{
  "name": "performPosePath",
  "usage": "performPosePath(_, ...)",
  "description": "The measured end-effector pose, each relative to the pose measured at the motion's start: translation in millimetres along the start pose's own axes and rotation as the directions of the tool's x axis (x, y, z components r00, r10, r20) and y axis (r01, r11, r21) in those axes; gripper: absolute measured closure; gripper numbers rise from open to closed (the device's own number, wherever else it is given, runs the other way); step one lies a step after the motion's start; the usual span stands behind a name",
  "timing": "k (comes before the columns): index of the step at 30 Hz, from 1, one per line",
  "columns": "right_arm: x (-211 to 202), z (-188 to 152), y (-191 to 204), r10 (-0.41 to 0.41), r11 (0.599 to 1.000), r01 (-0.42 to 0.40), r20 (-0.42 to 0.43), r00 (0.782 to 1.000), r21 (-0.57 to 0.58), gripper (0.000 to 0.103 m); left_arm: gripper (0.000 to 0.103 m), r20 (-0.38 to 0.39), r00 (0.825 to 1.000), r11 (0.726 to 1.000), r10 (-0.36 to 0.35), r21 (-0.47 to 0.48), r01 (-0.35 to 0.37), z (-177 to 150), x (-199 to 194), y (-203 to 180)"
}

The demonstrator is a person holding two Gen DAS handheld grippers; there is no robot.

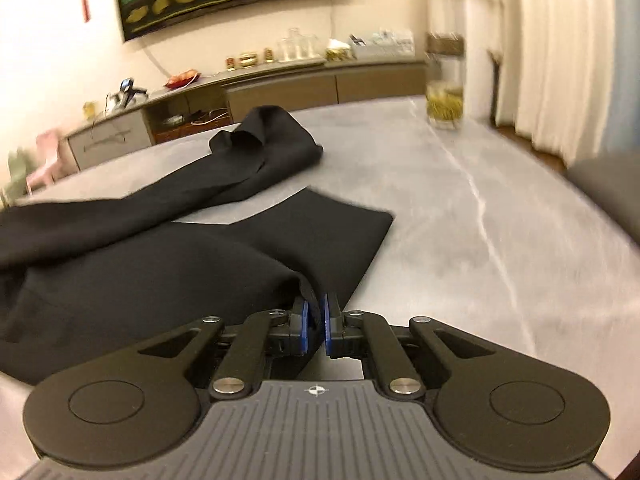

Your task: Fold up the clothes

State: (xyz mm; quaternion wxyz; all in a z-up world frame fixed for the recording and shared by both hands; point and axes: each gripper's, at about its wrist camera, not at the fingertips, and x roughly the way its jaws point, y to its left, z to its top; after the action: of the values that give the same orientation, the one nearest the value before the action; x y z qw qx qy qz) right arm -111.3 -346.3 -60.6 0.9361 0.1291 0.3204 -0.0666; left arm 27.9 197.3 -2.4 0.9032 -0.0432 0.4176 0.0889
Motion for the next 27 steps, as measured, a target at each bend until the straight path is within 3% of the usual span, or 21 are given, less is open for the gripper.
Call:
performPosePath(5, 8.2, -2.6, -16.1, 0.055, 0.976, -0.053, -0.005, 0.998, 0.211, 0.090, 0.034, -0.024, 0.999, 0.998, -0.039, -0.052, 0.038, -0.3, 0.4, 6.2)
performPosePath(7, 7.2, -1.5, -18.9, 0.039, 0.972, -0.037, -0.002, 0.999, 0.233, 0.070, 0.034, -0.027, 0.999, 0.998, -0.043, -0.057, 0.041, -0.2, 0.3, 5.8)
performPosePath(9, 5.4, -1.0, -20.6, 0.015, 0.971, -0.016, 0.006, 1.000, 0.237, 0.059, 0.034, -0.029, 0.999, 0.997, -0.045, -0.058, 0.043, 0.0, 0.8, 5.4)
performPosePath(20, -20.4, 1.3, 8.7, -0.054, 0.992, 0.041, 0.107, 0.993, 0.119, 0.046, 0.034, -0.039, 0.998, 0.997, -0.052, -0.061, 0.049, 2.7, 5.2, 3.6)
performPosePath(23, -25.6, 2.7, -3.3, -0.053, 0.980, 0.026, 0.131, 0.990, 0.199, 0.045, 0.034, -0.040, 0.998, 0.997, -0.053, -0.063, 0.050, 3.1, 6.2, 3.2)
performPosePath(27, -31.1, -2.6, -33.5, -0.122, 0.934, 0.073, 0.122, 0.985, 0.350, 0.045, 0.035, -0.040, 0.997, 0.996, -0.059, -0.062, 0.056, 3.7, 7.0, 3.4)
